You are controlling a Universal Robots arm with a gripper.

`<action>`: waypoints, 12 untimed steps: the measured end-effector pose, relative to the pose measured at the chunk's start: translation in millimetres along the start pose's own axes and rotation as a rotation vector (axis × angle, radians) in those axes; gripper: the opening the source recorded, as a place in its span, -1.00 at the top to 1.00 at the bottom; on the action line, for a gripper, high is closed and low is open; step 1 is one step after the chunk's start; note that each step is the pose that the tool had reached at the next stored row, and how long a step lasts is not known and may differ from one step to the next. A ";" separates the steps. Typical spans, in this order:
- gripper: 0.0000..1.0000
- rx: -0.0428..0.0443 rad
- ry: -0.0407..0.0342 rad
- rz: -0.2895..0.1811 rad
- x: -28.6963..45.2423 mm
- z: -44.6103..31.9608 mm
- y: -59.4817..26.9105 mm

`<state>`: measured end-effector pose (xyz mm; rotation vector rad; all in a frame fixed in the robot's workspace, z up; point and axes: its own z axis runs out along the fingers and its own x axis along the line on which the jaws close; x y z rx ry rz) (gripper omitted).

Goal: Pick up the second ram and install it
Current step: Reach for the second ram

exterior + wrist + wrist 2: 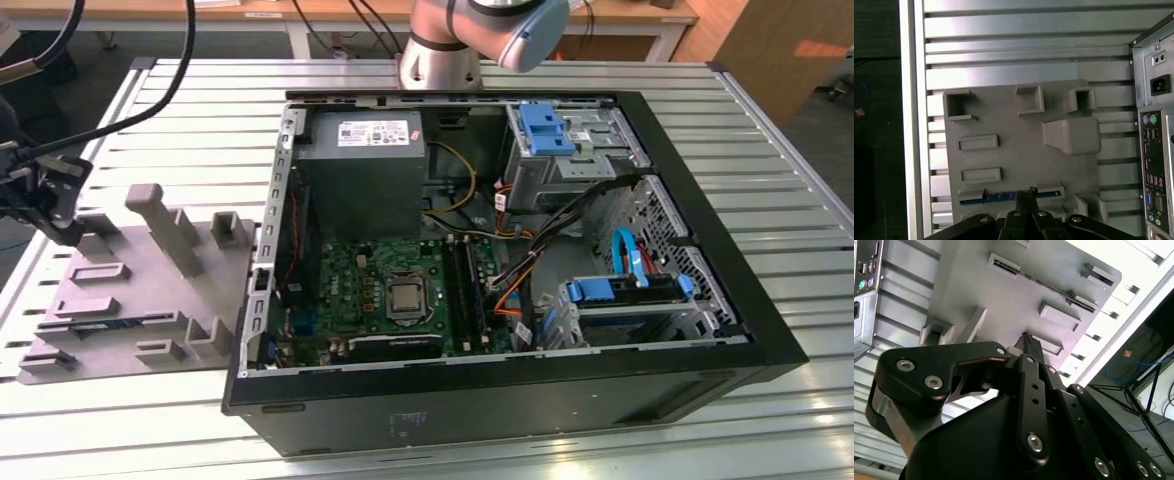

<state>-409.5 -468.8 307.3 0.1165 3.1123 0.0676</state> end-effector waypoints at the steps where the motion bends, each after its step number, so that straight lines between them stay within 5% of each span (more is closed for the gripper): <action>1: 0.79 -0.0001 0.0000 0.000 0.4 1.5 -1.1; 12: 0.79 -0.0001 -0.0001 0.000 6.0 15.5 -10.4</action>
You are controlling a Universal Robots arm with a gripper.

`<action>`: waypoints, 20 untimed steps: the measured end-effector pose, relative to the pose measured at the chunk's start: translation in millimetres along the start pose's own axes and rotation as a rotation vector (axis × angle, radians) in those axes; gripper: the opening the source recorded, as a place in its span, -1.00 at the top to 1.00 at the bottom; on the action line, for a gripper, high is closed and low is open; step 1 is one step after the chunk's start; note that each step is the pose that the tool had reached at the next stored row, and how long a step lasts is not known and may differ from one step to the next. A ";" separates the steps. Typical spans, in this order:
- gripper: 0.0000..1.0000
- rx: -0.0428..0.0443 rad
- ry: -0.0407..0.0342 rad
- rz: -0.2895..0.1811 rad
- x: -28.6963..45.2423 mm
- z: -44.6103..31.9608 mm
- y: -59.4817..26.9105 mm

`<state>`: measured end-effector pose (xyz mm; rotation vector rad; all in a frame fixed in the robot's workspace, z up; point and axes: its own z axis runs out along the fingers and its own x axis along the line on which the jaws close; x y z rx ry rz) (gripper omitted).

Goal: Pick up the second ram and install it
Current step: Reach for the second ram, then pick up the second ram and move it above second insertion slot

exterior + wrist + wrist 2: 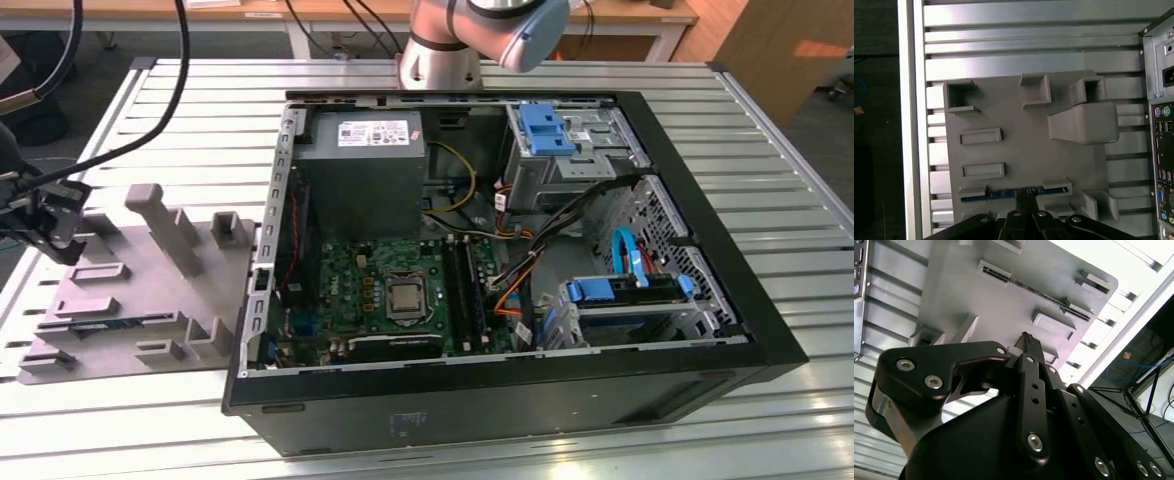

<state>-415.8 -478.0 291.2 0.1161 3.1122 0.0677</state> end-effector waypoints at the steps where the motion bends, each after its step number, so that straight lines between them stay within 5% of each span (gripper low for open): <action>1: 0.79 0.0000 0.0000 0.000 0.7 1.1 -0.6; 10: 0.79 -0.0002 -0.0003 0.000 5.9 11.5 -5.8; 20: 0.79 0.0032 -0.0002 -0.001 6.1 11.5 -5.8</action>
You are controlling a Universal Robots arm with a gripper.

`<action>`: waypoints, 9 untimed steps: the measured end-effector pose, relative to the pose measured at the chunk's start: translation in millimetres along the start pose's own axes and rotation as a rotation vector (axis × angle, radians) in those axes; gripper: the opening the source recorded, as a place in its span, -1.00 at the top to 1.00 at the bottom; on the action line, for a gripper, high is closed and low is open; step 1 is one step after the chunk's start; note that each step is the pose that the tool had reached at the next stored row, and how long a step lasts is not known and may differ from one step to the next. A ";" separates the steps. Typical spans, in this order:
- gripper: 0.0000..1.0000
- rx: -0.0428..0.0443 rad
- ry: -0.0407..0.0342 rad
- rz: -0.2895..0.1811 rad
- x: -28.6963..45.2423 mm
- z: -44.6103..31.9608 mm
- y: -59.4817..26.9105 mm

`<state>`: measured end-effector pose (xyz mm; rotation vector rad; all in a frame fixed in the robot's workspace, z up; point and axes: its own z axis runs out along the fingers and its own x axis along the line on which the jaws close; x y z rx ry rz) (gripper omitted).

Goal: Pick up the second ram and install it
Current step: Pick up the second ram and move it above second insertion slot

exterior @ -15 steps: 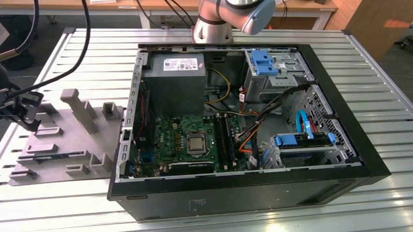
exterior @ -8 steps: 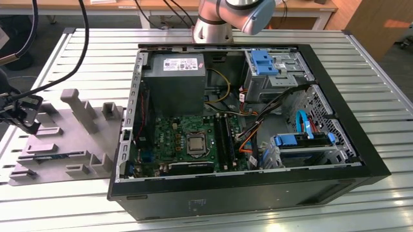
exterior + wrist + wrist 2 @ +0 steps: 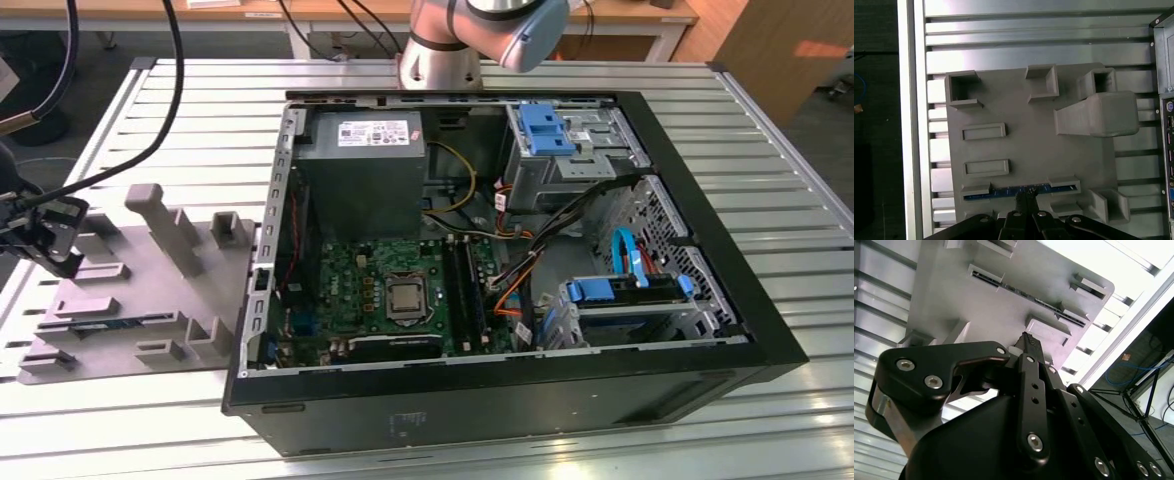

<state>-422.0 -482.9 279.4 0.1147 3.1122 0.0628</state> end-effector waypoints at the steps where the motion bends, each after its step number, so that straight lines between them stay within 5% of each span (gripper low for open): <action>1: 0.79 0.0002 0.0001 0.000 0.0 0.0 0.0; 9: 0.79 -0.0002 0.0011 -0.026 0.1 0.0 0.1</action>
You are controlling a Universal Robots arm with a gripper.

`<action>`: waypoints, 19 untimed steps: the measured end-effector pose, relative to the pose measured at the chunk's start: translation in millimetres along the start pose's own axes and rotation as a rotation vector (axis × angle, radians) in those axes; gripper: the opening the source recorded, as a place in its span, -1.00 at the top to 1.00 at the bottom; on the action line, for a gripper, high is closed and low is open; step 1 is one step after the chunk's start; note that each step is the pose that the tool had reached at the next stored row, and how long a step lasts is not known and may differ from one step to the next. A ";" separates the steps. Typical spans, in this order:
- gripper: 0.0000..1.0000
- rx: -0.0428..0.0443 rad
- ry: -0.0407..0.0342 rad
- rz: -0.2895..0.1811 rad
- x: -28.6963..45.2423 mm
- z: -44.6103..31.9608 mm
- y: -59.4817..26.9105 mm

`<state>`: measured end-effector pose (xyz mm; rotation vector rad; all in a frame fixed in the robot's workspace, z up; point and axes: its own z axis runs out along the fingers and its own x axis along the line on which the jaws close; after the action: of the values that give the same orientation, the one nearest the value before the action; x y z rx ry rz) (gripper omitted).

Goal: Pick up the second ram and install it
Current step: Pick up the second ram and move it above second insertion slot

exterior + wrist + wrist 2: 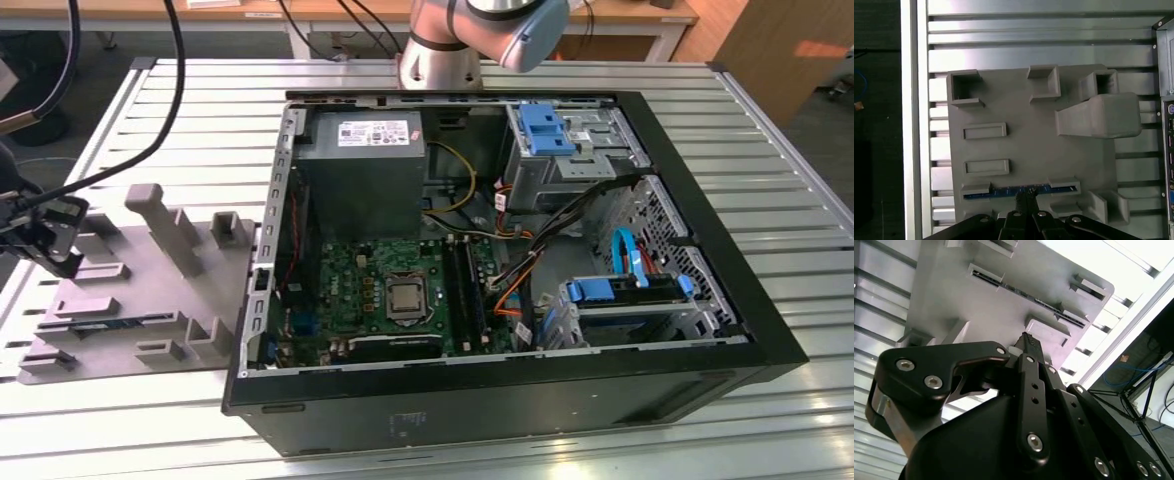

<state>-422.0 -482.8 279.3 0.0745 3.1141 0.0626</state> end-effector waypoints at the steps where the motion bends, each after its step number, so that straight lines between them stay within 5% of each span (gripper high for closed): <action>1: 0.79 -0.0004 0.0007 -0.016 0.0 0.0 0.0; 19: 0.79 -0.0087 0.0139 -0.343 0.0 3.4 -0.2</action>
<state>-422.0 -482.9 276.0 -0.4595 3.0880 0.0689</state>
